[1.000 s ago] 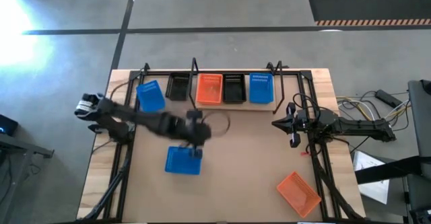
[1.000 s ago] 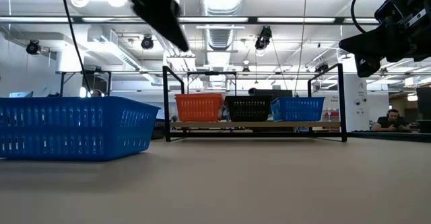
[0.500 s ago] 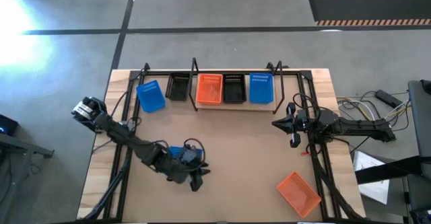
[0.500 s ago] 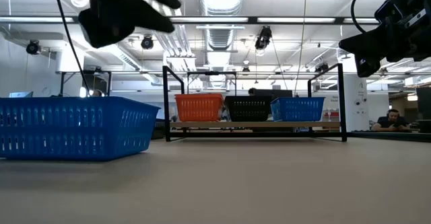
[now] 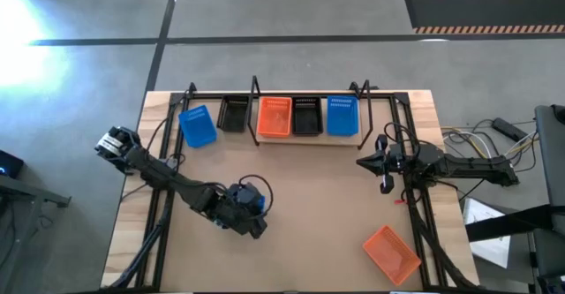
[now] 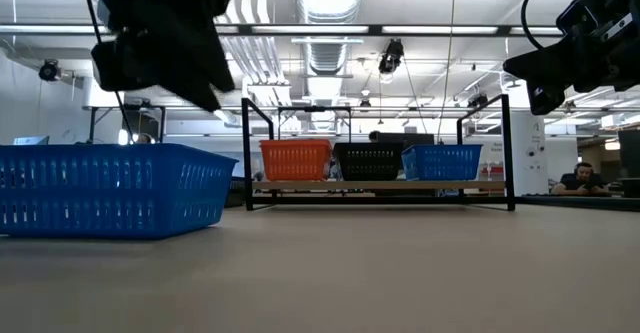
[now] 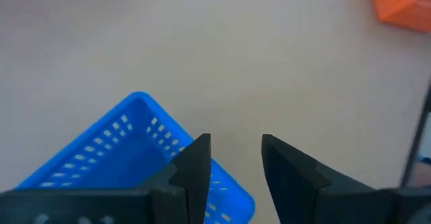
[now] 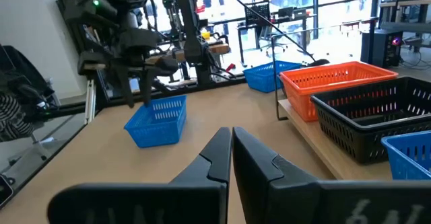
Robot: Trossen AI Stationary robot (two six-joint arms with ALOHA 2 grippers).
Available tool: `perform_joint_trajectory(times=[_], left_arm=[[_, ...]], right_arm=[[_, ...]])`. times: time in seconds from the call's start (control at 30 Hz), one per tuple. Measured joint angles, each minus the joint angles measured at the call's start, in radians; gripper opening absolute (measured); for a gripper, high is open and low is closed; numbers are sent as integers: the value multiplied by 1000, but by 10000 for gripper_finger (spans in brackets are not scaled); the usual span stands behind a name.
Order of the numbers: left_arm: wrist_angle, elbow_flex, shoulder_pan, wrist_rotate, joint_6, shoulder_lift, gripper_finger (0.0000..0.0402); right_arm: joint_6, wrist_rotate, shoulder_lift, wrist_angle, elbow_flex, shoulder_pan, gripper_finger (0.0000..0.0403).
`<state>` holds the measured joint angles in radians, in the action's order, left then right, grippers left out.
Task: Stack baskets on shelf by color
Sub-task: Stack the bottom blue bin on the blue bin on the shelf
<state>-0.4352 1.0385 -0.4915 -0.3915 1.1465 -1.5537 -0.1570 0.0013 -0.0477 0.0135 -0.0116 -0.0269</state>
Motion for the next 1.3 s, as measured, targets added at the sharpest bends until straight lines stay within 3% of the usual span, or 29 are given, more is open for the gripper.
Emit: perform_joint_trajectory(times=[0.2,0.5,0.8,0.97,1.2,1.3], left_arm=[[11,-5,19,61,6,-54,120],[28,-14,66,105,28,-92,181],[30,-23,93,103,27,-127,176],[31,-22,93,136,-6,-169,144],[70,66,92,172,-251,-202,19],[167,118,92,178,-383,-220,9]], right_arm=[[0,0,0,0,0,0,9],[0,0,0,0,0,0,9],[0,0,0,0,0,0,9],[0,0,0,0,0,0,9],[0,0,0,0,0,0,9],[0,0,0,0,0,0,9]])
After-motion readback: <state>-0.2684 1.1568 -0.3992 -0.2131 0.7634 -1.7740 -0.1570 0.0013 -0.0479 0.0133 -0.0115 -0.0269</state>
